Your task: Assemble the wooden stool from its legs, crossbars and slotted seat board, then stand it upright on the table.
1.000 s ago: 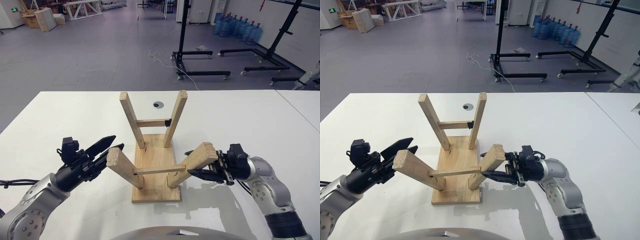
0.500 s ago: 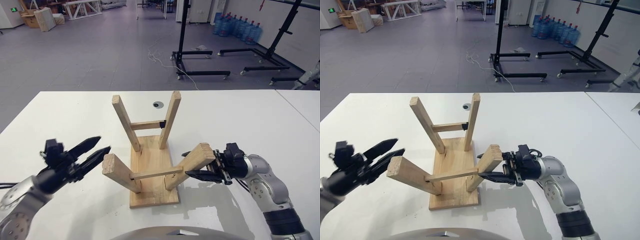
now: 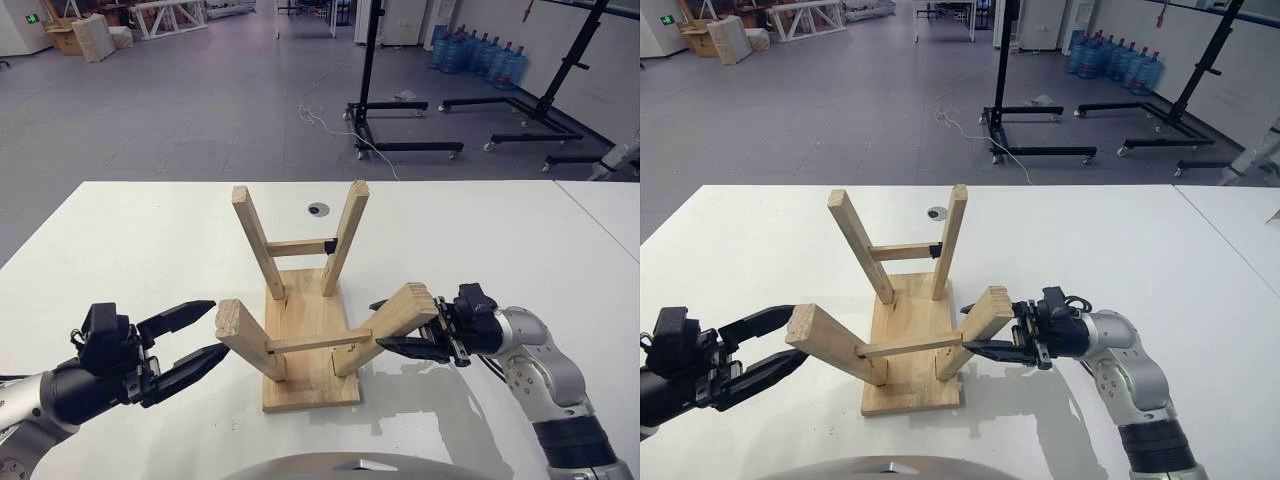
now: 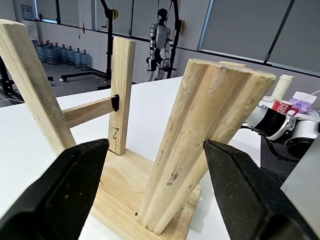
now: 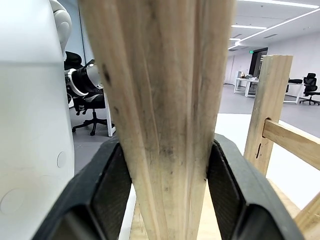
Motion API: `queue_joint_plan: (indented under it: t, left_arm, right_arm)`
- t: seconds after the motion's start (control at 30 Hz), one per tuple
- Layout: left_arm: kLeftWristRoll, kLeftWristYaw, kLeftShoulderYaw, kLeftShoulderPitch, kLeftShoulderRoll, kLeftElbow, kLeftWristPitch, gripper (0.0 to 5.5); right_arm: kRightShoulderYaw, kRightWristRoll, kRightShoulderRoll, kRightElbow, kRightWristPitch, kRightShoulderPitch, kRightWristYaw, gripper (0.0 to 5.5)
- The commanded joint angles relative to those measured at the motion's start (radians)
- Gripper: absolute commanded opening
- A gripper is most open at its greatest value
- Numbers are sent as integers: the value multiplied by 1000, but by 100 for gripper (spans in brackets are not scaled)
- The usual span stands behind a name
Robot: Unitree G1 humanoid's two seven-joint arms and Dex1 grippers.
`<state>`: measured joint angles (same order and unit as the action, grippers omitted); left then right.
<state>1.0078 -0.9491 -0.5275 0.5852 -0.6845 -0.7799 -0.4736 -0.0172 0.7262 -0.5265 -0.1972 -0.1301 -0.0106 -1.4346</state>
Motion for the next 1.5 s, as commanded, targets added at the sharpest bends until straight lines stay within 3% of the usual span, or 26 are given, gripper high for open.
queue_joint_plan:
  t: [0.03, 0.37, 0.53, 0.57, 0.97, 1.2, 1.5]
  left_arm:
    - [36, -35, 1, 13, -41, -70, -8, 346]
    - [-17, 16, 118, -52, -40, -31, -17, 346]
    - [-70, 14, 176, -25, -27, -5, 0, 346]
    - [-76, 13, 181, -24, -27, -1, 3, 346]
    - [-103, 18, 211, -40, -24, 17, 20, 346]
    - [-109, 32, 232, -73, -17, 20, 24, 346]
    - [-118, 37, 265, -125, -22, 31, 12, 346]
  right_arm:
    - [-23, -13, 17, -13, -4, 11, 15, 205]
    - [-44, -29, 0, 12, 9, 9, -18, 205]
    - [-56, -2, -32, -41, -89, 19, 30, 205]
    - [-56, 7, -42, -51, -112, 19, 36, 244]
    - [12, -66, -69, -22, -27, 14, 98, 445]
    - [11, 1, -128, -49, -102, -20, -1, 445]
    - [-72, -223, -110, 111, 52, -37, 14, 445]
